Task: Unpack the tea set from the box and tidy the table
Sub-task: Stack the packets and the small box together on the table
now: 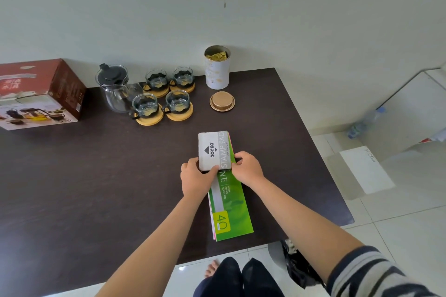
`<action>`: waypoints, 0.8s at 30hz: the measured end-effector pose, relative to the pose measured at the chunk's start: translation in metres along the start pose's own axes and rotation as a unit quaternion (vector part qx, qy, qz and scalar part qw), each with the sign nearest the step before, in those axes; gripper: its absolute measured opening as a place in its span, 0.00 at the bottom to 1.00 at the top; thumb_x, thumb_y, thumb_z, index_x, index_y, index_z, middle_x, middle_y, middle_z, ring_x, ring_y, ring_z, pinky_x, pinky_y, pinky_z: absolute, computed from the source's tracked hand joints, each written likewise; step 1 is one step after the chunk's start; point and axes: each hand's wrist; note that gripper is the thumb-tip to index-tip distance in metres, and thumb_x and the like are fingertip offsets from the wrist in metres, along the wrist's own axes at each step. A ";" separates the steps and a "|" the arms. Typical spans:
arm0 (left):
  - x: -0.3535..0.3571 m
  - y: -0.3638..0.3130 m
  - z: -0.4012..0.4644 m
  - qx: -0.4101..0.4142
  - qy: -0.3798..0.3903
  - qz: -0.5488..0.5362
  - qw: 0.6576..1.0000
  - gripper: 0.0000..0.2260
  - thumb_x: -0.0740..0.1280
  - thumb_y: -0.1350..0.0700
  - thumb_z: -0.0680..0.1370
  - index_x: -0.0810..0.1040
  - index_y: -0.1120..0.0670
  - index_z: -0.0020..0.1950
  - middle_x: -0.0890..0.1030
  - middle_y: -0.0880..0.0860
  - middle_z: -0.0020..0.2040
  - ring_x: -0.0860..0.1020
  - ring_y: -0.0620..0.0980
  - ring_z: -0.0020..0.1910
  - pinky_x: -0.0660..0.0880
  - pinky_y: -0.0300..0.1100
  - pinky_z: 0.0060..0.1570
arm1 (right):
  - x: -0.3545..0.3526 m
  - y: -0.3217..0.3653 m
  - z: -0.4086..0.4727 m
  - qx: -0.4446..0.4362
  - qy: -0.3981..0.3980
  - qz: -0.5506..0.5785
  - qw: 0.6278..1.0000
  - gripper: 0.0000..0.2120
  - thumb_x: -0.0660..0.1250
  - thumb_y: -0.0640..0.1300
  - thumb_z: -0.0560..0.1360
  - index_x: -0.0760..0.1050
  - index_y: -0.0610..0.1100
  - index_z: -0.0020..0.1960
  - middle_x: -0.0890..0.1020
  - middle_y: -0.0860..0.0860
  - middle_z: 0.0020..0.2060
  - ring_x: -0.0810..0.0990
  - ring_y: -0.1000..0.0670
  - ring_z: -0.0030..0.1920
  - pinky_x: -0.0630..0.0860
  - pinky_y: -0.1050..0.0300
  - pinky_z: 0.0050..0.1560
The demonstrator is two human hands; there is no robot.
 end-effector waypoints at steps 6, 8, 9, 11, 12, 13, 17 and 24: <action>-0.001 -0.015 0.000 0.027 0.018 -0.012 0.999 0.11 0.70 0.50 0.73 0.76 0.54 0.52 0.70 0.42 0.42 0.75 0.49 0.54 0.71 0.42 0.49 | 0.004 0.004 0.005 0.008 -0.027 0.025 0.999 0.13 0.59 0.39 0.73 0.77 0.43 0.56 0.77 0.45 0.54 0.78 0.48 0.46 0.72 0.57 0.41; -0.001 -0.013 0.003 0.024 0.029 -0.015 0.999 0.13 0.69 0.48 0.73 0.77 0.54 0.53 0.76 0.46 0.45 0.76 0.48 0.53 0.72 0.42 0.49 | 0.006 0.004 0.007 0.015 -0.027 0.029 0.999 0.13 0.60 0.39 0.73 0.77 0.43 0.55 0.76 0.46 0.53 0.78 0.47 0.46 0.73 0.56 0.41; -0.001 -0.011 0.004 0.023 0.034 -0.019 0.999 0.15 0.68 0.46 0.72 0.78 0.53 0.54 0.78 0.48 0.49 0.77 0.47 0.52 0.73 0.43 0.50 | 0.006 0.004 0.007 0.017 -0.025 0.028 0.999 0.13 0.60 0.40 0.73 0.77 0.44 0.55 0.76 0.46 0.53 0.78 0.47 0.46 0.73 0.56 0.41; -0.002 -0.006 0.003 0.021 0.046 -0.025 0.998 0.19 0.66 0.43 0.71 0.78 0.50 0.57 0.80 0.49 0.52 0.78 0.45 0.50 0.75 0.43 0.50 | 0.007 0.003 0.008 0.020 -0.023 0.021 0.999 0.13 0.61 0.40 0.73 0.76 0.44 0.56 0.74 0.47 0.53 0.78 0.48 0.46 0.73 0.55 0.41; -0.002 -0.006 0.002 0.020 0.049 -0.030 0.998 0.19 0.66 0.44 0.71 0.78 0.50 0.59 0.79 0.50 0.54 0.78 0.44 0.50 0.75 0.42 0.51 | 0.007 0.002 0.008 0.020 -0.023 0.021 0.999 0.13 0.61 0.41 0.73 0.76 0.44 0.57 0.74 0.47 0.53 0.78 0.48 0.46 0.73 0.55 0.41; -0.003 -0.007 0.000 0.020 0.051 -0.039 0.998 0.19 0.66 0.46 0.73 0.76 0.51 0.62 0.79 0.50 0.57 0.78 0.44 0.50 0.74 0.41 0.51 | 0.008 0.001 0.008 0.020 -0.022 0.024 0.999 0.13 0.61 0.41 0.74 0.76 0.45 0.57 0.73 0.47 0.53 0.78 0.48 0.45 0.74 0.55 0.41; -0.006 -0.009 -0.010 0.012 0.068 -0.078 0.995 0.30 0.68 0.55 0.75 0.60 0.57 0.75 0.72 0.52 0.68 0.74 0.47 0.61 0.69 0.41 0.60 | 0.012 -0.004 0.011 0.014 -0.017 0.062 0.998 0.11 0.60 0.41 0.74 0.77 0.45 0.54 0.76 0.44 0.52 0.79 0.48 0.43 0.71 0.59 0.34; -0.007 -0.009 -0.007 0.023 0.122 -0.059 0.991 0.35 0.67 0.59 0.76 0.51 0.54 0.77 0.69 0.50 0.70 0.70 0.49 0.66 0.68 0.42 0.61 | 0.017 -0.016 0.015 0.001 -0.001 0.075 0.997 0.16 0.59 0.43 0.77 0.74 0.47 0.63 0.76 0.44 0.55 0.79 0.49 0.47 0.73 0.60 0.39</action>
Point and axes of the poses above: each hand's wrist, its own z-axis towards the middle knuckle, its own x-axis out of the palm, y = z × x
